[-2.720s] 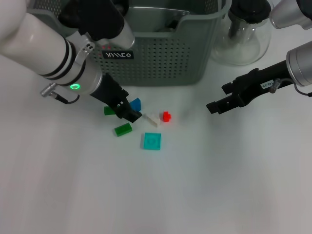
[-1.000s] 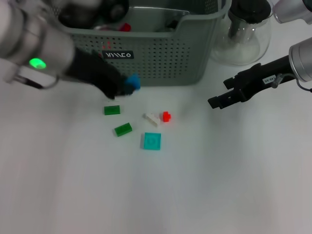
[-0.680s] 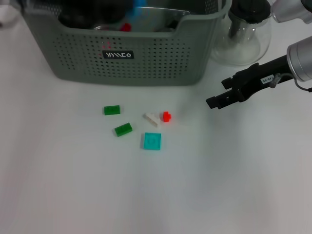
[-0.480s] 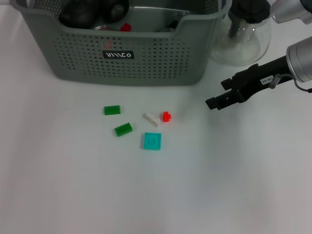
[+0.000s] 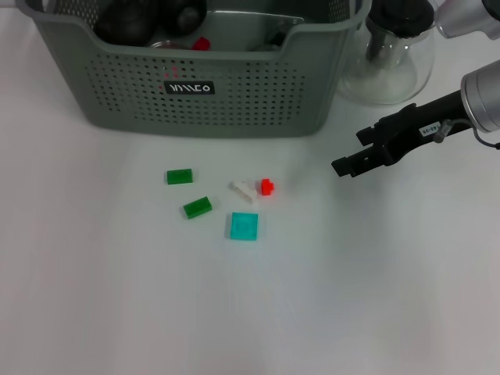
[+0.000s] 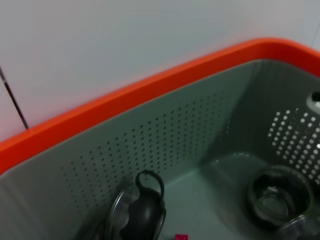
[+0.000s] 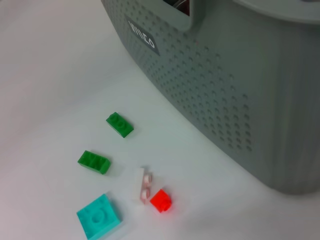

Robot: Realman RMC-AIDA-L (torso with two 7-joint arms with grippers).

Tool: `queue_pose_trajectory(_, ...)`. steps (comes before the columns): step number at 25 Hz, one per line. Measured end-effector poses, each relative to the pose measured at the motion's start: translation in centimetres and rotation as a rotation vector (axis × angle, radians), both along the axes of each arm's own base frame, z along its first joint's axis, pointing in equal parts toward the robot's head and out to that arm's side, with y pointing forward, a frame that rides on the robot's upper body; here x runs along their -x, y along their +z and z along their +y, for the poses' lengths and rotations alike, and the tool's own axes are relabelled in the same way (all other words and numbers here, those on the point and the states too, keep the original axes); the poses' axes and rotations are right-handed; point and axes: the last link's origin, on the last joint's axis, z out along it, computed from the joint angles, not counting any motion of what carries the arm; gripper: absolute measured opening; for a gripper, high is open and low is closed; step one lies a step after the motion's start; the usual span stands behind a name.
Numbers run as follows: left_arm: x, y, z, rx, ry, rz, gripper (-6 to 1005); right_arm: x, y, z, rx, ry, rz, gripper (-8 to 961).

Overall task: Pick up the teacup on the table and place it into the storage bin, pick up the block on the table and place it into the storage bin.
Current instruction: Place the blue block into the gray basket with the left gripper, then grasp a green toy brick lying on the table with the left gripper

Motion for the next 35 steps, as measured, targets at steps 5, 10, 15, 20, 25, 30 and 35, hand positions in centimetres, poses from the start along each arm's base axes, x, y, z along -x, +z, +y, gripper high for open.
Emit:
queue_pose_trajectory(5, -0.1, -0.6, 0.2, 0.002, 0.005, 0.028, 217, 0.3, 0.1, 0.2, -0.003, 0.008, -0.001, 882)
queue_pose_trajectory(10, -0.5, -1.2, 0.1, 0.018, -0.002, 0.046, 225, 0.4, 0.1, 0.3, -0.002, 0.013, -0.003, 881)
queue_pose_trajectory(15, -0.7, -1.5, 0.0, 0.017, -0.010, 0.039, 233, 0.5, 0.1, 0.3, -0.003, 0.014, -0.004, 882)
queue_pose_trajectory(20, -0.8, -1.2, 0.1, 0.002, -0.018, 0.038, 467, 0.5, 0.1, 0.3, -0.003, 0.014, -0.004, 882)
queue_pose_trajectory(25, -1.9, 0.2, -0.8, -0.032, -0.080, -0.003, 554, 0.4, 0.1, 0.3, -0.002, 0.016, -0.004, 883)
queue_pose_trajectory(30, -4.1, 2.0, -4.7, 0.021, -0.254, -0.149, 640, 0.2, 0.2, 0.3, -0.006, 0.012, -0.001, 883)
queue_pose_trajectory(35, -4.6, 2.0, -11.3, 0.219, -0.546, -0.238, 702, 0.0, 0.2, 0.2, -0.008, 0.005, 0.000, 883)
